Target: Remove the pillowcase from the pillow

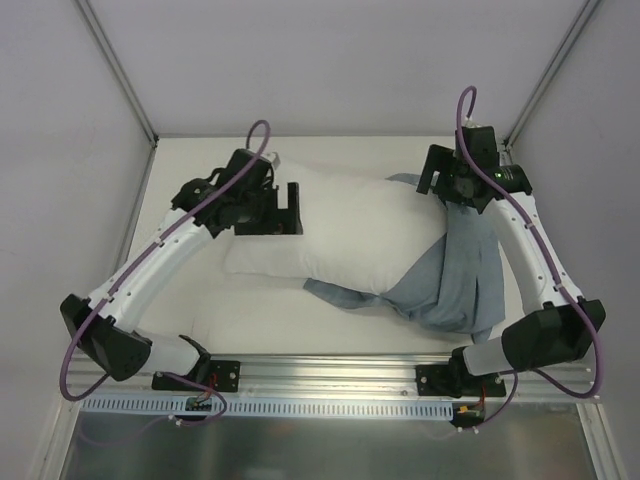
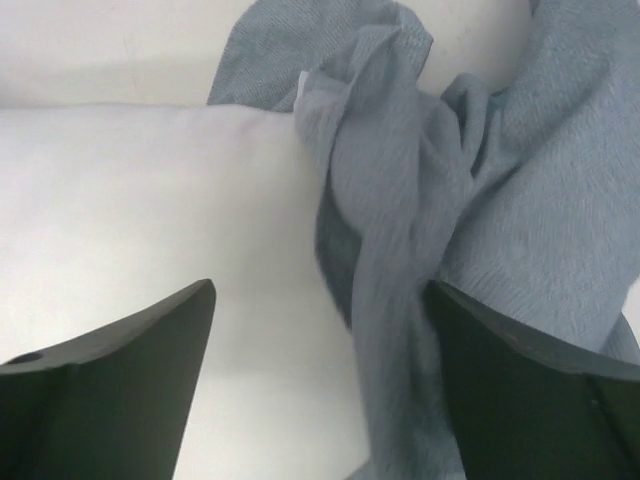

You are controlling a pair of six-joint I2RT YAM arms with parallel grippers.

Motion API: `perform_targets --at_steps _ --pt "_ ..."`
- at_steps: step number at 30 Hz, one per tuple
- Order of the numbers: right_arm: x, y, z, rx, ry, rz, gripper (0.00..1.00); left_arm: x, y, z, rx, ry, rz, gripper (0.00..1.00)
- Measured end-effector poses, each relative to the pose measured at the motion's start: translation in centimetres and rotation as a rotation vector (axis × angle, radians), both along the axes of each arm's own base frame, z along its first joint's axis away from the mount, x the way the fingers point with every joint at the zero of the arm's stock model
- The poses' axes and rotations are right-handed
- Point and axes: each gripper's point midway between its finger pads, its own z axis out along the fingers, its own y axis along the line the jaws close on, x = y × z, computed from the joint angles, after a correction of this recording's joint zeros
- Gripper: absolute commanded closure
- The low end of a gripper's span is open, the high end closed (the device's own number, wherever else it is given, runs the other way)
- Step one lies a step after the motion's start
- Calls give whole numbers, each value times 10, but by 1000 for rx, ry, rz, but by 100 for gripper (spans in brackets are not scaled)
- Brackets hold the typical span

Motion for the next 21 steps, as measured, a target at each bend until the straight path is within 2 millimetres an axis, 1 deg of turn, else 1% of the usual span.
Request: perform_targets --at_steps 1,2,3,5,7,11,13,14,15,17,18,19,21 --pt "0 1 -1 -1 4 4 2 -2 -8 -3 15 3 -24 1" --pt "-1 1 -2 -6 9 7 0 -9 -23 -9 40 10 -70 1" --pt "-3 -1 0 -11 4 6 3 -13 -34 -14 60 14 -101 1" --pt "-10 -5 7 -19 -13 -1 4 -20 -54 -23 104 22 -157 1" --pt "-23 -10 16 -24 -39 -11 4 -23 -76 -33 145 28 -209 1" --pt "-69 -25 32 -30 -108 -30 4 -26 -115 -59 209 58 -295 1" --pt "-96 -35 29 -42 -118 -47 4 -24 -129 -76 234 76 -322 1" --pt "-107 -40 25 -48 -120 -55 4 -23 -132 -85 247 89 -328 2" --pt "-119 -44 18 -53 -117 -63 4 -22 -134 -94 263 108 -331 7" --pt "-139 -49 -4 -54 -98 -73 4 -16 -139 -111 278 152 -331 46" --pt "-148 -50 -15 -51 -80 -76 4 -12 -141 -117 279 173 -329 76" --pt "-159 -51 -28 -43 -56 -79 4 -8 -143 -122 273 189 -324 100" --pt "-175 -49 -52 -14 -11 -88 4 0 -145 -126 247 211 -321 100"
